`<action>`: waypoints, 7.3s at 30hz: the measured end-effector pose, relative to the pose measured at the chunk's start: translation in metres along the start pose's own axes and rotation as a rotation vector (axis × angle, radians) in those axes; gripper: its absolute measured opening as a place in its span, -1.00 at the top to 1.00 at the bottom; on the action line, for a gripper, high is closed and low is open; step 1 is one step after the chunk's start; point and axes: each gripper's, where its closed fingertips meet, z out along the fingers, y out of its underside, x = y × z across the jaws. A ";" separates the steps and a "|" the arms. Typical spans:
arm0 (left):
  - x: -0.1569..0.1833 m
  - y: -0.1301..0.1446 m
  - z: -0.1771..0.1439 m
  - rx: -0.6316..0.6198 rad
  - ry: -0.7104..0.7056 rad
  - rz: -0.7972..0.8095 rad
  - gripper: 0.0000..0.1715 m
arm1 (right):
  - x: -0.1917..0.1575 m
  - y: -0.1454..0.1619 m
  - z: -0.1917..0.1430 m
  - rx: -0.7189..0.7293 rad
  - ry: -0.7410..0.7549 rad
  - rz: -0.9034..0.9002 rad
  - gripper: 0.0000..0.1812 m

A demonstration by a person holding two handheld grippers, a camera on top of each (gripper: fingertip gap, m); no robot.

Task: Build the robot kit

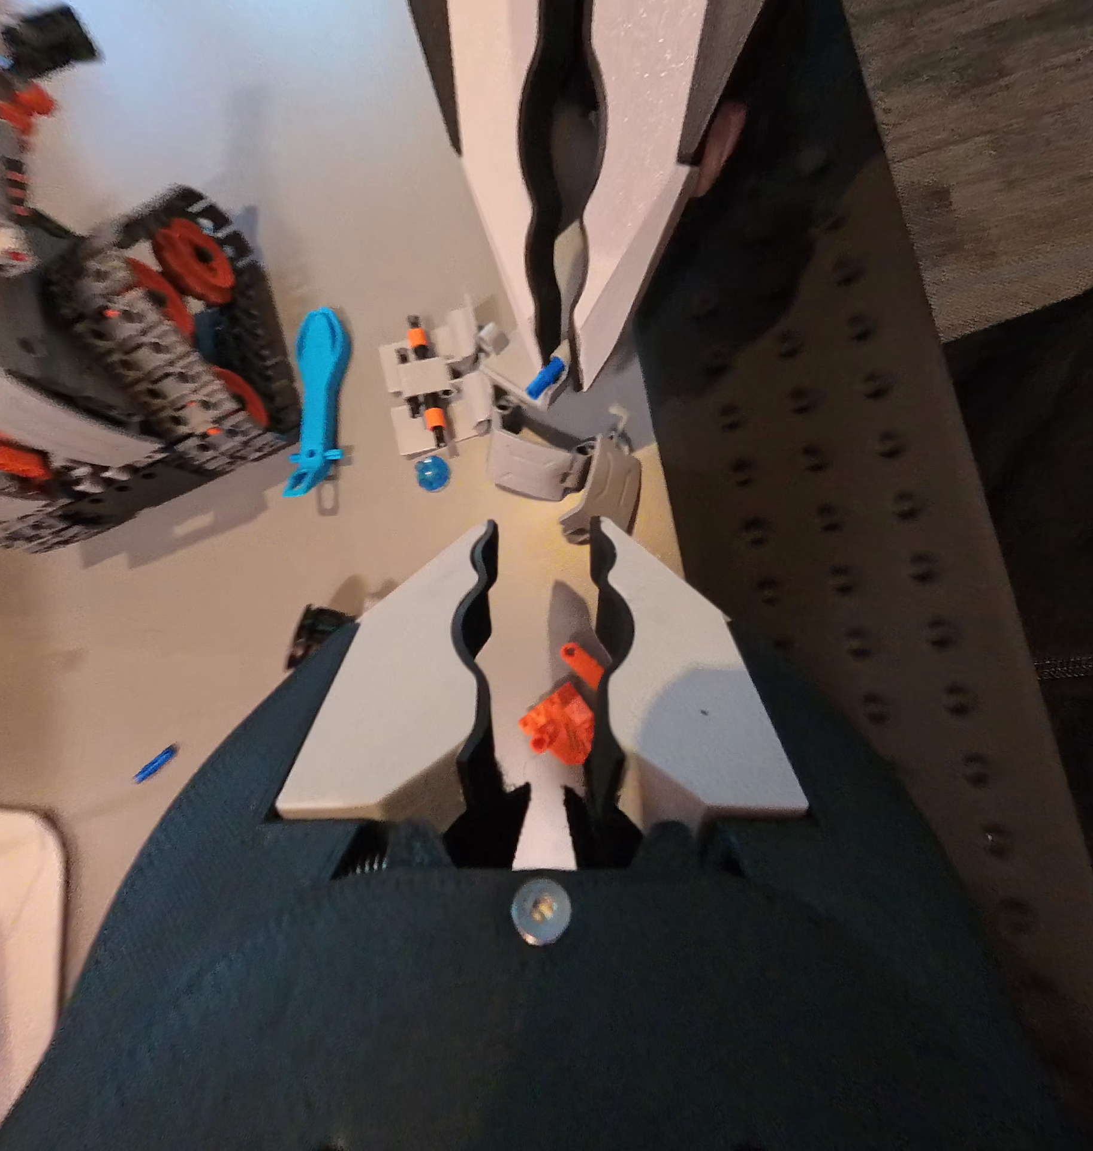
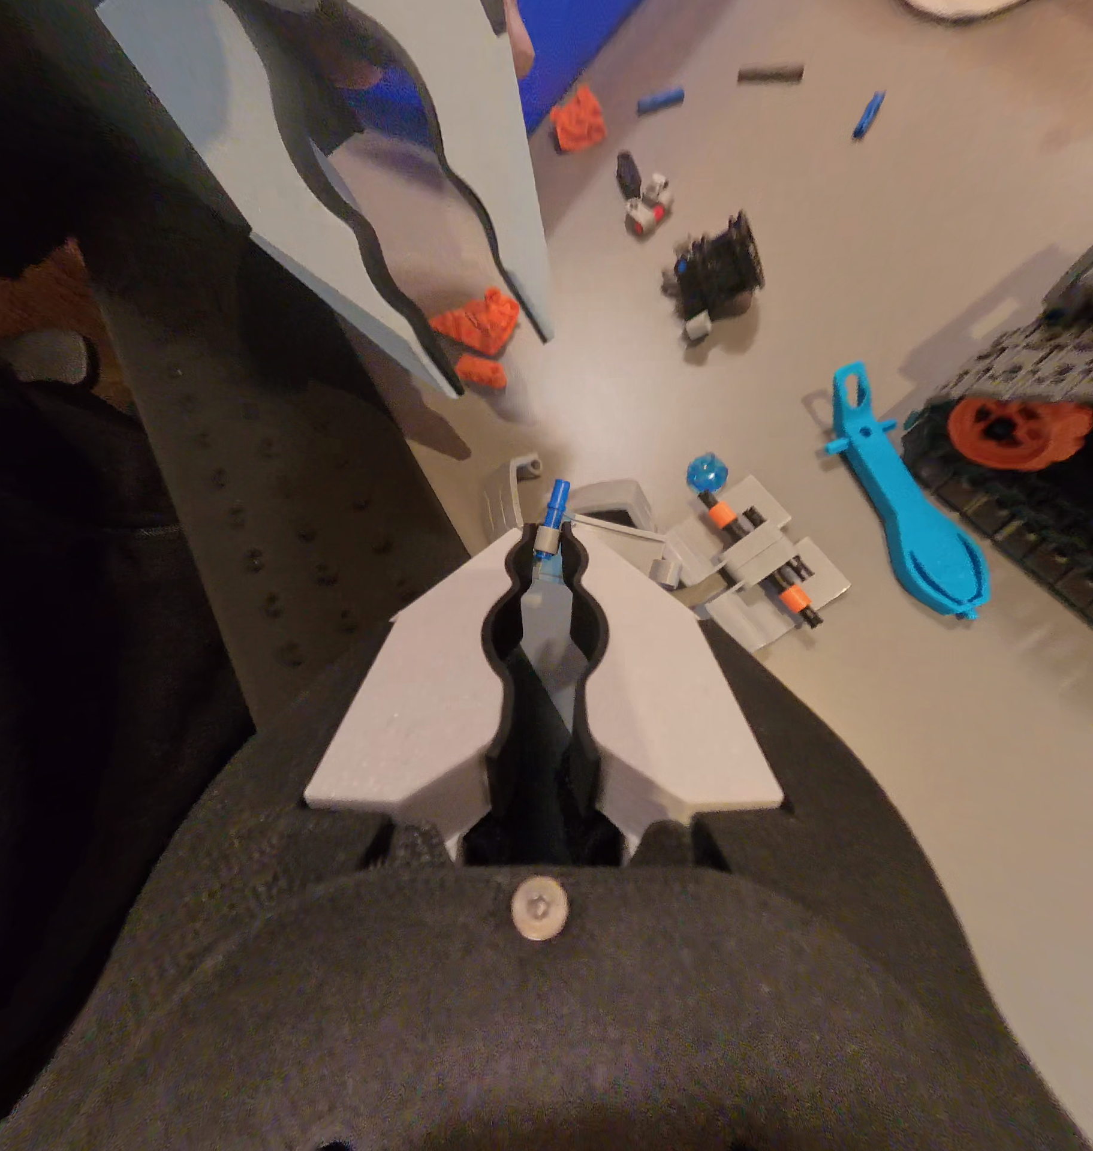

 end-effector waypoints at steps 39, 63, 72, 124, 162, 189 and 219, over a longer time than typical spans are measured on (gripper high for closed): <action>-0.321 0.164 -0.263 -0.238 -1.089 -0.070 0.99 | 0.004 -0.055 0.047 0.141 -0.103 -0.196 0.93; -0.294 0.117 -0.211 -0.096 -0.793 -0.091 0.76 | 0.008 -0.053 0.045 0.163 -0.103 -0.200 0.93; -0.180 0.070 -0.217 -0.210 -0.603 0.025 0.55 | 0.006 -0.065 0.046 0.162 -0.037 -0.303 0.93; -0.072 -0.012 -0.162 0.725 -0.586 -0.097 0.75 | -0.047 -0.224 -0.013 0.829 -0.612 0.160 0.91; -0.057 -0.018 -0.185 1.159 0.264 -0.572 0.79 | -0.055 -0.258 -0.001 0.443 0.362 -1.150 0.93; -0.075 -0.004 -0.196 1.096 -0.130 -0.480 0.97 | -0.050 -0.258 0.011 0.354 0.340 -1.123 0.95; -0.086 0.007 -0.216 1.211 -0.125 -0.545 0.88 | -0.040 -0.270 0.013 0.419 0.207 -0.880 0.99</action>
